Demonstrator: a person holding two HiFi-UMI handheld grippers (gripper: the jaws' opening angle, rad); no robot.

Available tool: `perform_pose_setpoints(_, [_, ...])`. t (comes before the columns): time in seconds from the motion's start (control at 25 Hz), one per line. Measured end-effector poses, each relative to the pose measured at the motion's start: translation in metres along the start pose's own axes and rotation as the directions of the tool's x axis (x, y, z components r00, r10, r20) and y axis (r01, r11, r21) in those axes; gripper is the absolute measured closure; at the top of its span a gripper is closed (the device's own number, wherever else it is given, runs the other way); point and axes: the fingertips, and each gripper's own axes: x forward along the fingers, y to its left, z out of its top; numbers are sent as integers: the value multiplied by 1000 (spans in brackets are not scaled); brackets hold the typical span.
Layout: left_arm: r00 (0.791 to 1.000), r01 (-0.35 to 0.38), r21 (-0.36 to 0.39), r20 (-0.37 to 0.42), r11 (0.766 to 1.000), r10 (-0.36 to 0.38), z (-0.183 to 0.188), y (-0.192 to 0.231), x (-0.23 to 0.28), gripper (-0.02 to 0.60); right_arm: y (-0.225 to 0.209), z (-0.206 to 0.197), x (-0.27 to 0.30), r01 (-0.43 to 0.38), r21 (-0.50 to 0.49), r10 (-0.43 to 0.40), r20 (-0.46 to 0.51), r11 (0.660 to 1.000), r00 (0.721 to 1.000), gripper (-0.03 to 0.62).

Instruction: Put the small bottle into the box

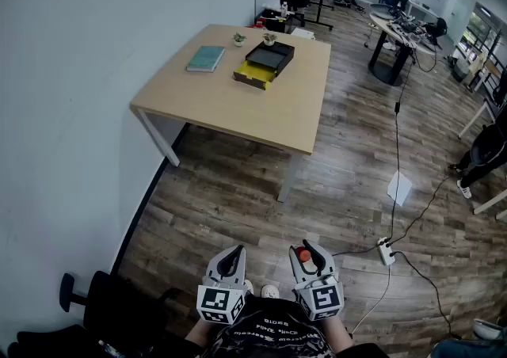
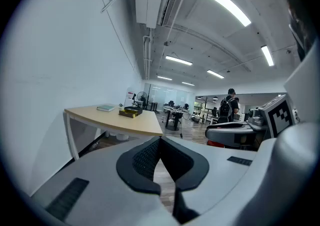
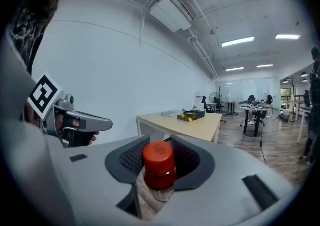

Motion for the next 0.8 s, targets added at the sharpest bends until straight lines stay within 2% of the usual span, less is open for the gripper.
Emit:
perform_pose_setpoints(0.6, [1000,-4,-29,15,1000,5,5,25,8,578,14,10,25,-35,-8,35,17,999,999,450])
perform_pose_setpoints(0.8, [998,54,-74,36,996,-52,12,40,9,578,19,14,42,-22,5,22,21,1000,1000,450])
